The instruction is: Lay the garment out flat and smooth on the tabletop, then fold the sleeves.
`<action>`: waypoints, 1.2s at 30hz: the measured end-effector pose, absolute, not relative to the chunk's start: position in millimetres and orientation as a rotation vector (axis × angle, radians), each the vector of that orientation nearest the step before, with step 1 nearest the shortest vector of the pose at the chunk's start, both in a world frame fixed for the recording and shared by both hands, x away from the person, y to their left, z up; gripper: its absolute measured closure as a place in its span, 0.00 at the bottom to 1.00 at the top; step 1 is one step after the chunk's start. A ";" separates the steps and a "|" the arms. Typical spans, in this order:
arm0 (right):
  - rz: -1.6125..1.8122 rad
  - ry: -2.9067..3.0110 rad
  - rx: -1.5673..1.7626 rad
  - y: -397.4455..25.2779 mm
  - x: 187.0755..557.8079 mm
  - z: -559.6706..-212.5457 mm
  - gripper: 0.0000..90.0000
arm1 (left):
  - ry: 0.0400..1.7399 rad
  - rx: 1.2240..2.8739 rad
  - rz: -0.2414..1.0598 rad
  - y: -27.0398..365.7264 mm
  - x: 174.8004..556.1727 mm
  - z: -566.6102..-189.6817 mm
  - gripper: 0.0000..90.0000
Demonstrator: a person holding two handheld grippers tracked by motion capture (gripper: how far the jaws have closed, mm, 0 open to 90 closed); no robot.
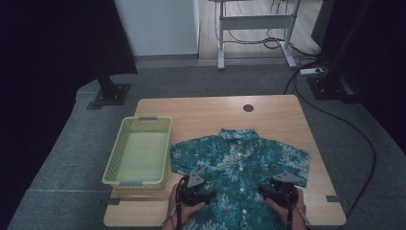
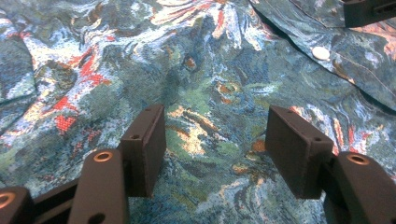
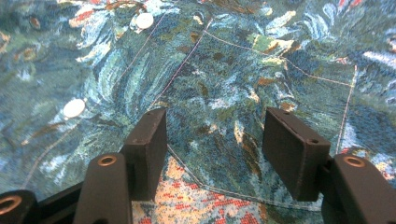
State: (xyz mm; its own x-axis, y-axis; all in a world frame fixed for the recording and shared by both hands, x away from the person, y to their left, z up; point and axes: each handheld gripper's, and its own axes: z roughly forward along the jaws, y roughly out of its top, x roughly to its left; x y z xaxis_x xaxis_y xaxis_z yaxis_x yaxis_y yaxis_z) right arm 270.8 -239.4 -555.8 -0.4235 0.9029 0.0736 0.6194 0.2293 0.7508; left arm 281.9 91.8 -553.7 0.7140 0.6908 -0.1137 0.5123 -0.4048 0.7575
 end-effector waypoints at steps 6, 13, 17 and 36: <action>1.006 2.157 1.356 -240.6 257.8 -556.3 0.44 | 0.897 2.101 0.275 93.7 266.8 -554.0 0.43; 1.090 2.148 1.329 -248.0 242.1 -560.5 0.44 | 0.888 2.082 0.296 96.1 250.3 -556.6 0.43; 1.076 2.170 1.318 -249.8 237.5 -559.2 0.44 | 0.892 2.071 0.283 97.6 250.5 -557.0 0.43; 1.064 2.201 1.261 -250.2 252.1 -559.4 0.44 | 0.907 2.040 0.328 97.7 251.8 -550.6 0.43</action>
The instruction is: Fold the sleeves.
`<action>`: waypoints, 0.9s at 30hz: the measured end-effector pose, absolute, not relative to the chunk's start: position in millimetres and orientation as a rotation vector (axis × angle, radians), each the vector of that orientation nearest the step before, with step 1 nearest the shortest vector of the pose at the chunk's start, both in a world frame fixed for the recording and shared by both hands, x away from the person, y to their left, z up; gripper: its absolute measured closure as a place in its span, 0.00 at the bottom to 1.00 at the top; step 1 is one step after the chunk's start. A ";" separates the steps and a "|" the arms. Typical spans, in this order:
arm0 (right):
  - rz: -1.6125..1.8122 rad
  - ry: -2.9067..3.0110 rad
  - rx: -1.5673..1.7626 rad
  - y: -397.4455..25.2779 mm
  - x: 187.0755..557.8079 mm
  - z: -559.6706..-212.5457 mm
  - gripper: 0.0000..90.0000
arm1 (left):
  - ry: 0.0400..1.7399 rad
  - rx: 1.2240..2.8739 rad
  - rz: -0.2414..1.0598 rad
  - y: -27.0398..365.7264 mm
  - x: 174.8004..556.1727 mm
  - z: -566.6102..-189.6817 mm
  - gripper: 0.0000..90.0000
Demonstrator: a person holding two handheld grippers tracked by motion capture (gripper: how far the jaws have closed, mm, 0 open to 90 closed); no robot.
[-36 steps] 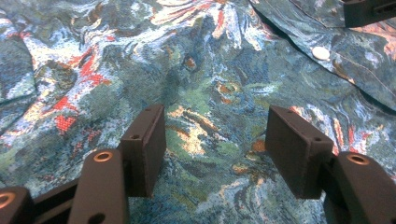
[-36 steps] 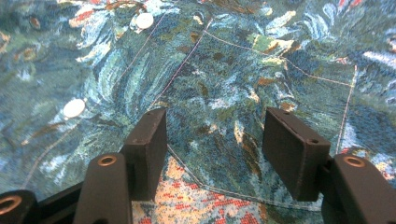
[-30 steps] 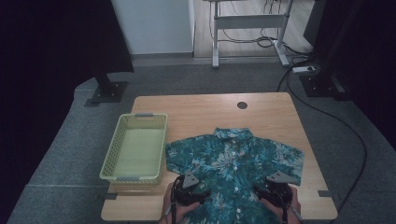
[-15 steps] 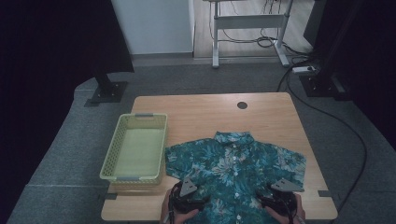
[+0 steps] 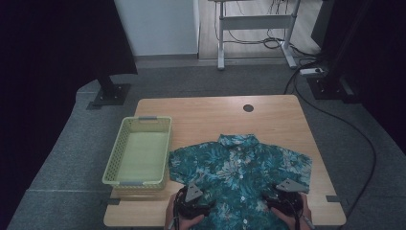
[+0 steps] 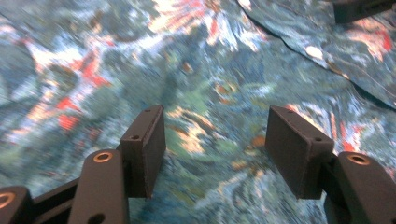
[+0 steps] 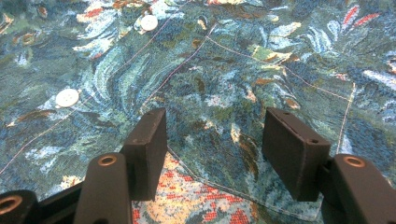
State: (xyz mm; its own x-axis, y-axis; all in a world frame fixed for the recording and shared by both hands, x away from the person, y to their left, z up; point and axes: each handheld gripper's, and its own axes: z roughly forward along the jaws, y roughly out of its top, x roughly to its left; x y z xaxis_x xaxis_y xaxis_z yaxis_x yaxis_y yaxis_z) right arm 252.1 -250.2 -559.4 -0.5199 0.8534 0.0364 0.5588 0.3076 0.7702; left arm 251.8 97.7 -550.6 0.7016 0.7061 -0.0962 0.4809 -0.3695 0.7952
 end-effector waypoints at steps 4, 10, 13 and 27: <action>1.056 2.208 1.252 -250.0 252.2 -559.1 0.44 | 0.914 2.018 0.356 101.7 261.7 -546.7 0.44; 1.055 2.246 1.260 -251.4 254.2 -556.3 0.43 | 0.905 2.065 0.351 100.0 267.4 -552.3 0.43; 1.073 2.254 1.273 -253.5 255.2 -555.8 0.43 | 0.908 2.072 0.339 100.8 268.2 -552.6 0.43; 1.095 2.173 1.304 -272.3 259.1 -543.3 0.42 | 0.914 2.101 0.310 101.7 269.7 -554.0 0.41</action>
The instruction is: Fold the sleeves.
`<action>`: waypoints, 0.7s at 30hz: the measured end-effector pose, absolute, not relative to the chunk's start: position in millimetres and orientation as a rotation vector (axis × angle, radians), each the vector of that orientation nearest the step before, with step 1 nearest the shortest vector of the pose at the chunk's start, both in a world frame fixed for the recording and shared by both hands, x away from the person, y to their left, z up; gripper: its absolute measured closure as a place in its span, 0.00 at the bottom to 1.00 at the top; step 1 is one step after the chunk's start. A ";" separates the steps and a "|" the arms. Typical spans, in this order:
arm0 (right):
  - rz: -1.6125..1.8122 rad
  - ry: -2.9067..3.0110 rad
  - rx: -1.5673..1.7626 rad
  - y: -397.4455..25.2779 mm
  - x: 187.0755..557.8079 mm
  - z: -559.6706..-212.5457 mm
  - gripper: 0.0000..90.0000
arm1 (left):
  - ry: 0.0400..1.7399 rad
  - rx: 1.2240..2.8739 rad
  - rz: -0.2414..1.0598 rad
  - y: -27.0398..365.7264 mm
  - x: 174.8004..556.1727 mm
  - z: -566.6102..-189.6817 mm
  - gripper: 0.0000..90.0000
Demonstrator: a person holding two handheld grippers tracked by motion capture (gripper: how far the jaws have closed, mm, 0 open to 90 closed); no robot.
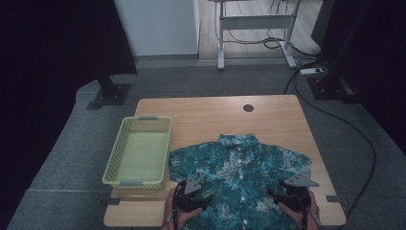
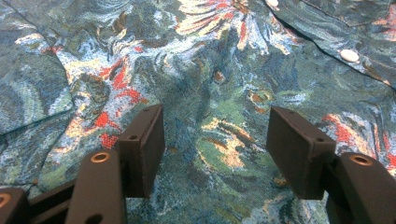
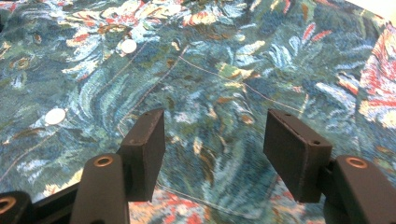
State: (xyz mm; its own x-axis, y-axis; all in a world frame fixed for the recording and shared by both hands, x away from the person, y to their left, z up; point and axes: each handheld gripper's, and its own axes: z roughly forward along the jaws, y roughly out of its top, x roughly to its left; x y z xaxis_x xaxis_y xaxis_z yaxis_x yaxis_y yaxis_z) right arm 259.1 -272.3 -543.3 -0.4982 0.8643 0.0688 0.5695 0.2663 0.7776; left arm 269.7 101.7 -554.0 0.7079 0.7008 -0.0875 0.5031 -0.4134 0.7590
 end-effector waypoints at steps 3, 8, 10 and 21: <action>1.104 2.166 1.314 -277.4 259.7 -542.3 0.42 | 0.916 2.097 0.303 102.3 270.1 -554.1 0.41; 1.126 2.146 1.328 -286.5 261.7 -537.5 0.43 | 0.916 2.101 0.313 101.6 269.5 -554.1 0.42; 1.127 2.141 1.330 -290.0 262.8 -535.7 0.43 | 0.916 2.106 0.329 100.5 268.7 -554.1 0.42; 1.120 2.108 1.364 -308.4 269.7 -533.3 0.43 | 0.907 2.117 0.339 99.3 268.1 -554.0 0.41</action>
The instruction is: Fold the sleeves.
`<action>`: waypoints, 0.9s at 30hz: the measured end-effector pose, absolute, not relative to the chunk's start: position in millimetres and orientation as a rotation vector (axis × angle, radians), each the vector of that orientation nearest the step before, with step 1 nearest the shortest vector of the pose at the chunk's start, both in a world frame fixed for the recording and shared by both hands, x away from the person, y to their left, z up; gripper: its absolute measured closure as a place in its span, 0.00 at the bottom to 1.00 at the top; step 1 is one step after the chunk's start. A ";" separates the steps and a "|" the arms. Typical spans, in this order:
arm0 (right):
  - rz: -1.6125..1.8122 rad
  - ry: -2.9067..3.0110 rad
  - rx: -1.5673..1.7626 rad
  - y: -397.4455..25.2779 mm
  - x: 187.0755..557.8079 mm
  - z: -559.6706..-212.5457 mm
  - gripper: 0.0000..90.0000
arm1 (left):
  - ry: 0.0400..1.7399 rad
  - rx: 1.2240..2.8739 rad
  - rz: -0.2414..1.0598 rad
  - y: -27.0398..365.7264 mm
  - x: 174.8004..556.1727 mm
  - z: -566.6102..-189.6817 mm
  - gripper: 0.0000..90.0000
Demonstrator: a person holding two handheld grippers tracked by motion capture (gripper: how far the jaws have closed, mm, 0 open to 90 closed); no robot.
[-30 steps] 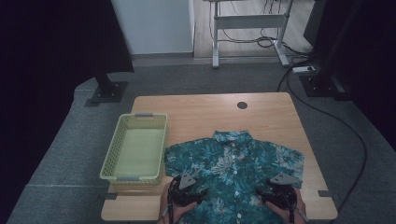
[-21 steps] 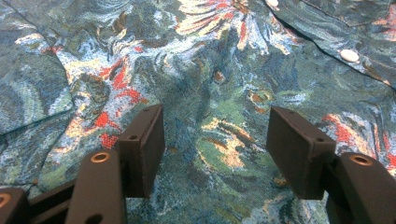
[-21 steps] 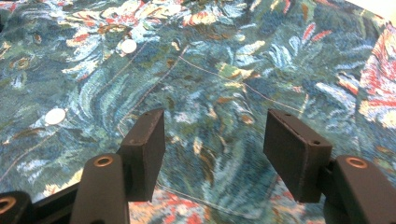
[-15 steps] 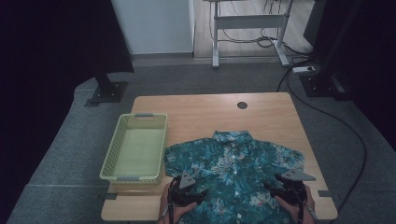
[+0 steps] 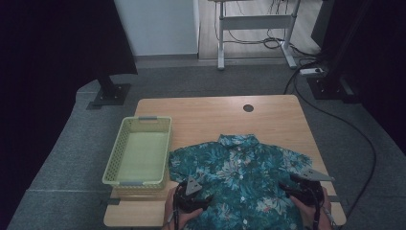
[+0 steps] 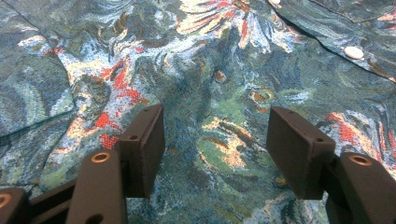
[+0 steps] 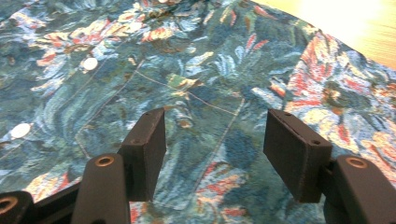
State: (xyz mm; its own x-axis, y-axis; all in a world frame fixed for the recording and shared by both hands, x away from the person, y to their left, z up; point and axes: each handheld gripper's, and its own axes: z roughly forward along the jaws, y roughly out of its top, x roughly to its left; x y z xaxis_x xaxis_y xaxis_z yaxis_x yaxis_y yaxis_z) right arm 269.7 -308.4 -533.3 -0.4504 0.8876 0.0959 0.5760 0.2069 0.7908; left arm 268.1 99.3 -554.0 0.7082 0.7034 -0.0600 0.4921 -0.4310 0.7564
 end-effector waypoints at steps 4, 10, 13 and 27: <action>1.104 2.099 1.371 -313.2 272.7 -533.5 0.43 | 0.908 2.113 0.333 99.7 268.4 -554.1 0.41; 1.093 2.075 1.395 -321.5 275.6 -535.8 0.43 | 0.916 2.107 0.328 100.0 269.1 -554.1 0.41; 1.089 2.069 1.407 -325.4 276.3 -537.4 0.43 | 0.915 2.109 0.330 99.9 269.0 -554.1 0.41; 1.049 2.003 1.500 -356.0 279.8 -544.5 0.42 | 0.912 2.113 0.336 99.5 268.8 -554.1 0.41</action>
State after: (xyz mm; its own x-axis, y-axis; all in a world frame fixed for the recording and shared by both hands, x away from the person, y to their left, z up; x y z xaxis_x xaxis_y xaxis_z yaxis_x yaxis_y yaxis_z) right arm 279.8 -356.0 -544.5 -0.3260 0.9399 0.1014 0.6188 0.1310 0.7746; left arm 268.8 99.5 -554.1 0.7057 0.7056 -0.0639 0.4950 -0.4265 0.7570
